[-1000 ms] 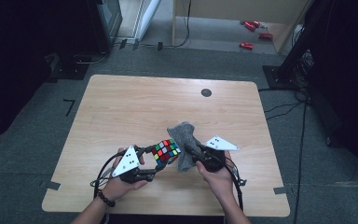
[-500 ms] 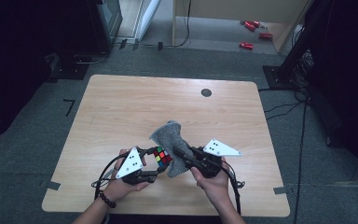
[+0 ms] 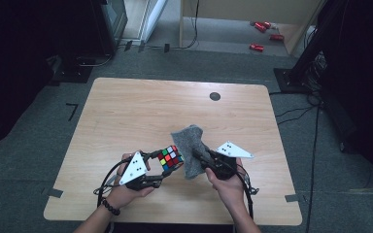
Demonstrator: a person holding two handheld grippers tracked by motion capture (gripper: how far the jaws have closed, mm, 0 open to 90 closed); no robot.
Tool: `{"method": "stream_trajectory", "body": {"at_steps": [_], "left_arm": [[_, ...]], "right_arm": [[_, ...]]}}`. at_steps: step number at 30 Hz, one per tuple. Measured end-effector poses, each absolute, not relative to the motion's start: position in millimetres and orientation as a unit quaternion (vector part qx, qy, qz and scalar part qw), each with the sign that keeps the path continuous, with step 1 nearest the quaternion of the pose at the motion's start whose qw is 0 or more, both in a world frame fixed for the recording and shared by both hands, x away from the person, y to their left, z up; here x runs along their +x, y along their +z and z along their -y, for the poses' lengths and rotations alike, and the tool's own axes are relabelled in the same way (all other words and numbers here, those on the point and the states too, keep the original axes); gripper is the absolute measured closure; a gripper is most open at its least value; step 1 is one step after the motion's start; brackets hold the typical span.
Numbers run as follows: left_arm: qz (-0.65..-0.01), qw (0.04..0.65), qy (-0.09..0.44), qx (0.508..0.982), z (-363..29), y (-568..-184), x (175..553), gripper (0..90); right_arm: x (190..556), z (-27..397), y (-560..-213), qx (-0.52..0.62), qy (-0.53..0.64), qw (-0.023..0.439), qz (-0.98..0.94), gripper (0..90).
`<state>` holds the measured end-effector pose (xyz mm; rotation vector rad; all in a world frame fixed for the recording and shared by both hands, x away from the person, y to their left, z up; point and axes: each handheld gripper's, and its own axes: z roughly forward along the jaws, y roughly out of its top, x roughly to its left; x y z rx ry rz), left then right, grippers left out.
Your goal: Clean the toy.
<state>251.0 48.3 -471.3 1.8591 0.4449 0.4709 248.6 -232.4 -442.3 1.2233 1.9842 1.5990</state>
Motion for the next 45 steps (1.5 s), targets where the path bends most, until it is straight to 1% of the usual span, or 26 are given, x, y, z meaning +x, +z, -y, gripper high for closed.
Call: {"method": "stream_trajectory", "body": {"at_steps": [3, 5, 9, 11, 13, 16, 19, 23, 25, 26, 29, 32, 36, 38, 40, 42, 44, 45], "left_arm": [[-0.203, 0.522, 0.208, 0.802, -40.3, -474.2, 251.7, 35.0], [-0.205, 0.504, 0.224, 0.809, -33.9, -473.4, 249.3, 35.0], [-0.208, 0.482, 0.235, 0.818, -27.1, -470.8, 246.3, 35.1], [-0.209, 0.474, 0.238, 0.821, -26.9, -471.8, 246.4, 35.1], [-0.208, 0.479, 0.235, 0.820, -28.3, -472.4, 246.4, 35.1], [-0.209, 0.481, 0.229, 0.820, -28.0, -470.1, 246.3, 35.3], [-0.208, 0.478, 0.229, 0.822, -26.9, -470.8, 245.5, 35.3], [-0.209, 0.476, 0.232, 0.822, -28.0, -473.1, 246.5, 35.2], [-0.210, 0.485, 0.227, 0.818, -29.9, -471.7, 247.4, 35.2], [-0.211, 0.483, 0.230, 0.818, -30.2, -471.2, 247.9, 35.2], [-0.216, 0.478, 0.228, 0.821, -30.7, -473.0, 250.0, 35.2], [-0.219, 0.474, 0.222, 0.823, -29.5, -474.3, 250.4, 35.1], [-0.208, 0.491, 0.219, 0.817, -29.6, -470.6, 246.3, 35.2], [-0.203, 0.500, 0.228, 0.811, -31.1, -468.2, 244.3, 35.2], [-0.203, 0.507, 0.228, 0.806, -33.4, -468.6, 244.8, 35.2], [-0.204, 0.517, 0.220, 0.802, -36.2, -468.6, 246.3, 35.2], [-0.201, 0.525, 0.217, 0.798, -38.5, -468.6, 247.0, 35.2], [-0.198, 0.538, 0.208, 0.793, -41.1, -467.4, 247.3, 35.2]], "right_arm": [[234.9, 217.9, -423.8, 0.377, 0.580, 0.170, -0.702, 70.7], [226.8, 203.7, -419.6, 0.347, 0.581, 0.172, -0.716, 70.6], [220.5, 177.7, -430.3, 0.308, 0.547, 0.187, -0.756, 70.2], [221.4, 172.5, -438.8, 0.305, 0.537, 0.192, -0.763, 70.1], [222.2, 171.9, -441.8, 0.302, 0.532, 0.200, -0.765, 70.2], [221.8, 172.7, -441.3, 0.290, 0.522, 0.232, -0.768, 70.3], [223.2, 176.3, -441.5, 0.291, 0.514, 0.253, -0.766, 70.2], [231.6, 190.4, -443.2, 0.326, 0.503, 0.272, -0.752, 70.0], [235.4, 198.7, -443.4, 0.354, 0.477, 0.295, -0.748, 70.1], [236.9, 203.8, -443.3, 0.362, 0.478, 0.297, -0.743, 70.0], [234.2, 212.5, -436.0, 0.371, 0.514, 0.272, -0.724, 70.0], [223.8, 198.9, -427.5, 0.330, 0.543, 0.256, -0.728, 69.8], [214.3, 172.3, -433.6, 0.282, 0.532, 0.239, -0.762, 69.7], [215.6, 169.0, -439.8, 0.279, 0.524, 0.240, -0.768, 69.8], [219.2, 175.1, -439.5, 0.290, 0.539, 0.229, -0.757, 70.1], [222.9, 183.2, -436.0, 0.309, 0.533, 0.249, -0.747, 70.1], [228.0, 195.3, -434.3, 0.336, 0.537, 0.245, -0.734, 70.2], [230.8, 201.6, -433.8, 0.352, 0.528, 0.255, -0.730, 70.2]]}}
